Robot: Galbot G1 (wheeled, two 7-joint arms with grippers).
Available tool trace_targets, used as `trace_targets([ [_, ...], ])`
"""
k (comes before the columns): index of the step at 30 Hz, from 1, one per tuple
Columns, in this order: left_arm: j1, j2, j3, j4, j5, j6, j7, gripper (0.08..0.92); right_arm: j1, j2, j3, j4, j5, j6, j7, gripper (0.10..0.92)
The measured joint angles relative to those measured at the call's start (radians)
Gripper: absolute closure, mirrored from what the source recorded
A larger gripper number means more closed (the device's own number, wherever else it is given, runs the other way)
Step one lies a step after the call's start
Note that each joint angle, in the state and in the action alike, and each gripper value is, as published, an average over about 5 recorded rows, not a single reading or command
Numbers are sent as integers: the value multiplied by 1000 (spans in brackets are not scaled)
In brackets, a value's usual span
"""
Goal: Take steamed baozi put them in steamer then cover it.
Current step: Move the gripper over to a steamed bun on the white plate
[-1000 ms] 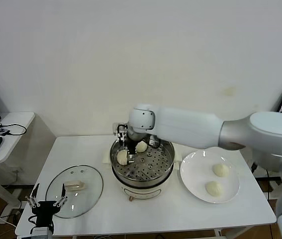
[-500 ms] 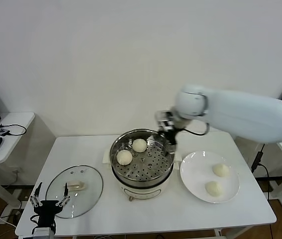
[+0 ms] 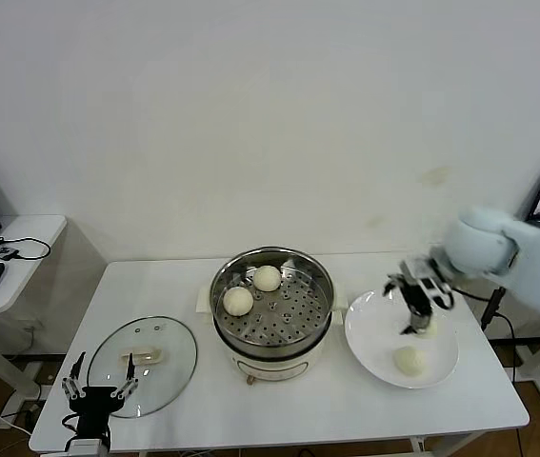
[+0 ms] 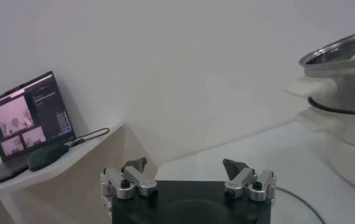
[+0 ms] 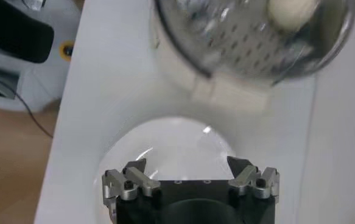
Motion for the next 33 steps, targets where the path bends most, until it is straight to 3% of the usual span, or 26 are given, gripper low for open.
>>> trace_targets([
  [14,5,-2,-7,6,4,1,0,177,-399,-27,288,-50,-155,38,44,202],
  [33,-4,-6,-18,25,6,0,-1,177,-558,76,410,-201,-235,51,80,202],
])
